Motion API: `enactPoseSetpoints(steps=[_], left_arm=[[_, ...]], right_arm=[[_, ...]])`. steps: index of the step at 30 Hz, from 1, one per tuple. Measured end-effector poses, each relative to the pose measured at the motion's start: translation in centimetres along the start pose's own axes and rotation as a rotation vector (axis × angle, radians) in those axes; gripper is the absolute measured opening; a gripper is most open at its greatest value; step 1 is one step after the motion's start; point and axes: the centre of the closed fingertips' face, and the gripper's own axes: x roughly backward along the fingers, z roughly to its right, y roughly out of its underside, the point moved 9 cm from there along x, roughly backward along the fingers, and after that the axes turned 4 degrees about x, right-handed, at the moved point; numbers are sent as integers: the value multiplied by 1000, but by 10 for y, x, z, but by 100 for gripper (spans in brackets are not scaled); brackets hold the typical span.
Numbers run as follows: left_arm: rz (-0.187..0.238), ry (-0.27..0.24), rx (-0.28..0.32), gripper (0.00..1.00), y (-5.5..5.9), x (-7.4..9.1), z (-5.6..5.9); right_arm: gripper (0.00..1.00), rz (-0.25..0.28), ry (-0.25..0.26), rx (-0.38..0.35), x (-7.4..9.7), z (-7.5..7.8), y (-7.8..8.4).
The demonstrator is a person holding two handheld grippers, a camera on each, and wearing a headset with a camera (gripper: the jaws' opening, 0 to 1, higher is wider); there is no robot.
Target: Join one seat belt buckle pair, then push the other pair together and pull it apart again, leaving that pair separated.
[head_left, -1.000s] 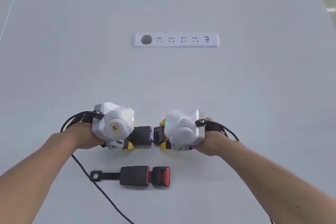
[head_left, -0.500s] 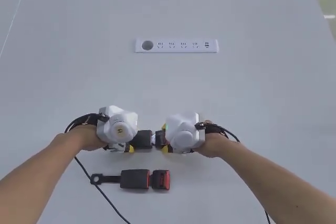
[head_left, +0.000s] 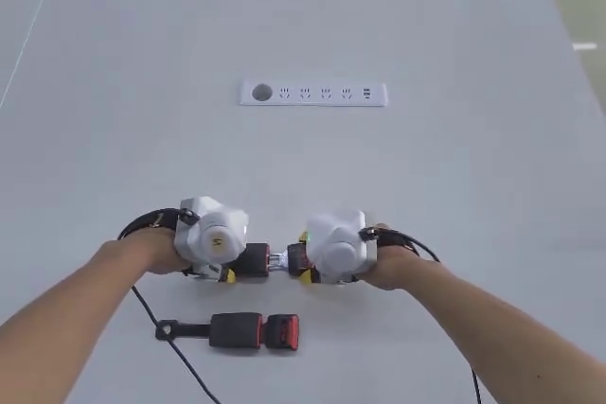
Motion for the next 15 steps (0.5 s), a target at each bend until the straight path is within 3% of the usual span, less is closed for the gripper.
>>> enactPoseSetpoints(steps=[15], left_arm=[[0,3,-19,32,-1,0,0]], right_arm=[[30,-31,-9,5,13,-3,17]])
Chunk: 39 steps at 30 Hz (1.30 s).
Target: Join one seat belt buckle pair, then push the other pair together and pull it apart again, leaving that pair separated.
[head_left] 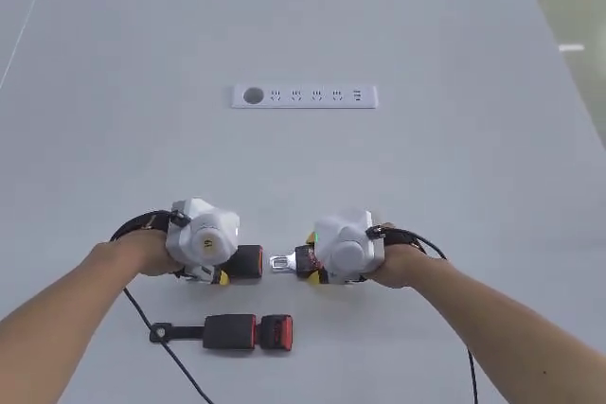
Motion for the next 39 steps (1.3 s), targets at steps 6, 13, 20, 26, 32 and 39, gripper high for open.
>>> enactPoseSetpoints(steps=[6,13,20,26,32,39], left_arm=[[0,1,-9,32,0,0,0],[-1,3,-19,32,-1,-1,0],[-1,6,-26,32,-1,-1,0],[3,8,-34,33,-1,-1,0],[9,13,-39,33,-1,-1,0],[20,13,-45,33,0,-1,0]], right_arm=[[30,-11,1,-2,4,0,8],[30,-21,1,-6,9,-1,16],[31,-33,1,-9,14,-1,24],[31,-43,4,-20,19,-2,31],[31,-50,3,-23,24,-4,37],[32,-49,10,-22,25,-5,39]])
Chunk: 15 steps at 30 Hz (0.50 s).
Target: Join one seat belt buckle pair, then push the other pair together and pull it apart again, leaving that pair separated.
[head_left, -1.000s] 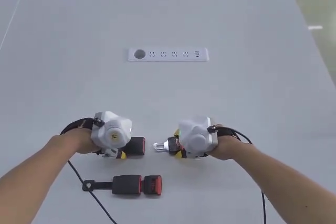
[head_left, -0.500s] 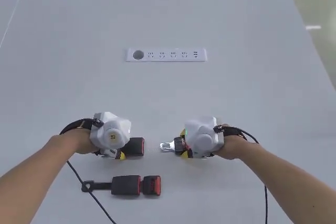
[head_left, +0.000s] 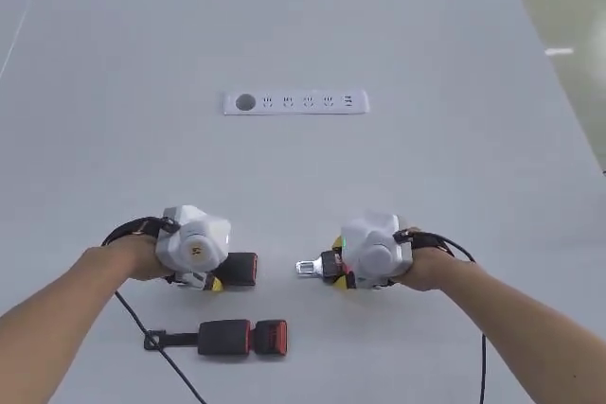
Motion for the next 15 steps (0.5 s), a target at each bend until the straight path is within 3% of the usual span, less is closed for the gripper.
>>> enactPoseSetpoints(steps=[15], left_arm=[[-18,3,2,35,-2,0,1]], right_arm=[[38,-6,-1,-13,-3,-2,0]])
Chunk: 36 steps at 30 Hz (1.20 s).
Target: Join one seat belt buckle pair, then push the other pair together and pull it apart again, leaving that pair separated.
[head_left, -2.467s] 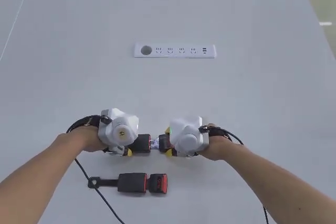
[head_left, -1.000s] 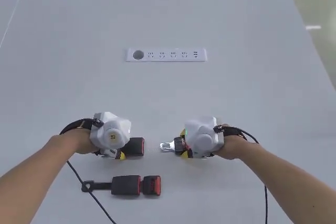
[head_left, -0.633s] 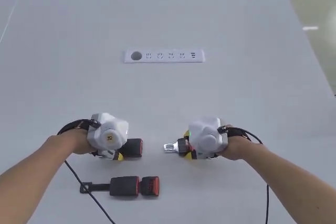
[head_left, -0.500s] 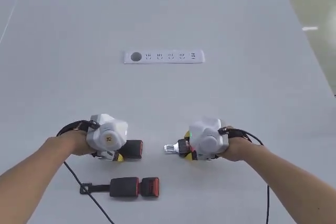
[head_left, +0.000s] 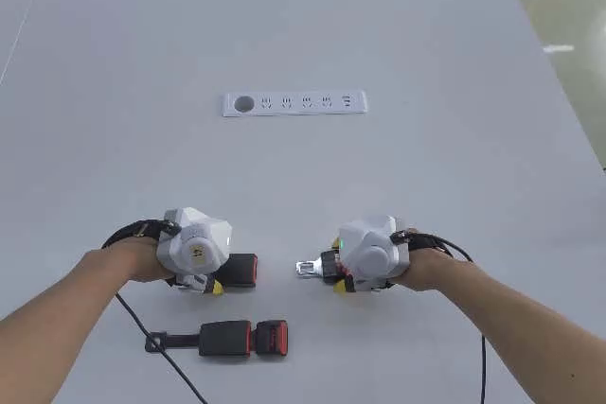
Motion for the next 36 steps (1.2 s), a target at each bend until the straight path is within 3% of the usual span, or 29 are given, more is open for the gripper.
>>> enactPoseSetpoints(steps=[6,15,19,24,30,36], left_arm=[[-19,-19,1,43,1,2,0],[-1,-55,45,48,9,16,4],[32,-79,90,53,16,25,11],[108,-125,187,58,32,41,29],[129,-163,248,66,54,50,54],[248,-215,361,71,71,58,80]], right_arm=[[42,3,15,2,2,1,-1],[47,9,37,-5,16,-3,2],[50,13,51,-9,25,-7,5],[54,35,74,-23,38,-17,11],[59,72,95,-52,45,-32,15],[66,131,125,-112,51,-54,20]])
